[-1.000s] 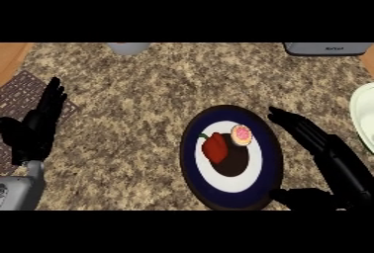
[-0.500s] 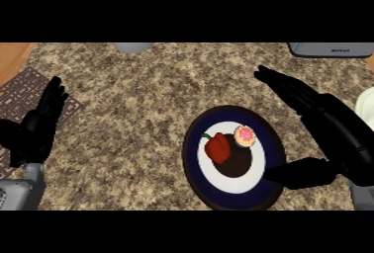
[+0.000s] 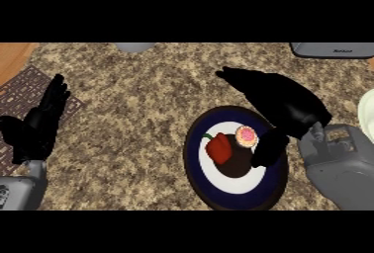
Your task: Pick the bell pepper from the plate and place it in the bowl
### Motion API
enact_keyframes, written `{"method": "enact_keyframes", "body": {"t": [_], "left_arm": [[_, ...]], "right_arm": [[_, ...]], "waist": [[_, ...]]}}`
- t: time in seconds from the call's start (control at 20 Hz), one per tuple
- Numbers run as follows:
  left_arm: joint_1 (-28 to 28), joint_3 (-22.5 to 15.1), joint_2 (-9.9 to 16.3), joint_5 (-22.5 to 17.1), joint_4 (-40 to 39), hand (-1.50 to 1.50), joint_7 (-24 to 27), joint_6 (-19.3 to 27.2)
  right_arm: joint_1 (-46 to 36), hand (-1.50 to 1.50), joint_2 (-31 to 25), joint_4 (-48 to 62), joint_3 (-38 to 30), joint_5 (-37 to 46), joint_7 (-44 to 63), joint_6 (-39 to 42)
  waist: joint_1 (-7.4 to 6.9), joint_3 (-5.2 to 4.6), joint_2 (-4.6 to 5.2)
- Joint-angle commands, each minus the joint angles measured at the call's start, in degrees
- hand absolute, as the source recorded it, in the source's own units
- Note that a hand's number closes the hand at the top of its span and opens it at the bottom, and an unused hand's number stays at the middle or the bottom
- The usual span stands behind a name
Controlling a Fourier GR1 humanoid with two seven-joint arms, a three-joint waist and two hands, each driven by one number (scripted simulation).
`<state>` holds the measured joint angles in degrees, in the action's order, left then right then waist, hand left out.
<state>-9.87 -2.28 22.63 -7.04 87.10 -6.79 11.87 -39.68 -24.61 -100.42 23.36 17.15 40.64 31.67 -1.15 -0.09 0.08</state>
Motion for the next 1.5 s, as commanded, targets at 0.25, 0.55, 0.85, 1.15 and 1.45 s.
{"method": "enact_keyframes", "body": {"t": [0.25,0.55,0.85,1.15,1.45], "left_arm": [[0.9,0.9,-1.6,1.1,1.2,0.0,0.1,0.3],[0.5,2.9,-1.3,1.6,-3.1,0.0,3.4,-1.6],[1.1,2.9,-2.4,2.3,2.0,0.0,-1.0,-1.2],[1.2,4.1,-2.6,3.5,-0.6,0.0,0.8,-3.6],[1.2,4.1,-4.1,4.7,3.8,0.0,-3.7,-2.9]], "right_arm": [[-5.5,-1.5,6.8,15.9,3.0,-1.0,0.1,9.8],[-5.0,-1.5,8.2,17.1,5.1,-0.3,3.9,16.0],[-1.4,-1.5,8.2,15.7,9.4,11.7,-3.1,9.9],[-1.2,-1.5,12.5,18.4,10.2,20.0,-6.5,5.9],[2.6,-1.5,13.4,24.2,8.8,23.4,-11.1,5.9]], "waist": [[0.21,0.08,0.02],[0.88,0.06,-0.02],[0.67,0.11,-0.05],[0.85,0.09,-0.05],[0.76,0.1,-0.03]]}}
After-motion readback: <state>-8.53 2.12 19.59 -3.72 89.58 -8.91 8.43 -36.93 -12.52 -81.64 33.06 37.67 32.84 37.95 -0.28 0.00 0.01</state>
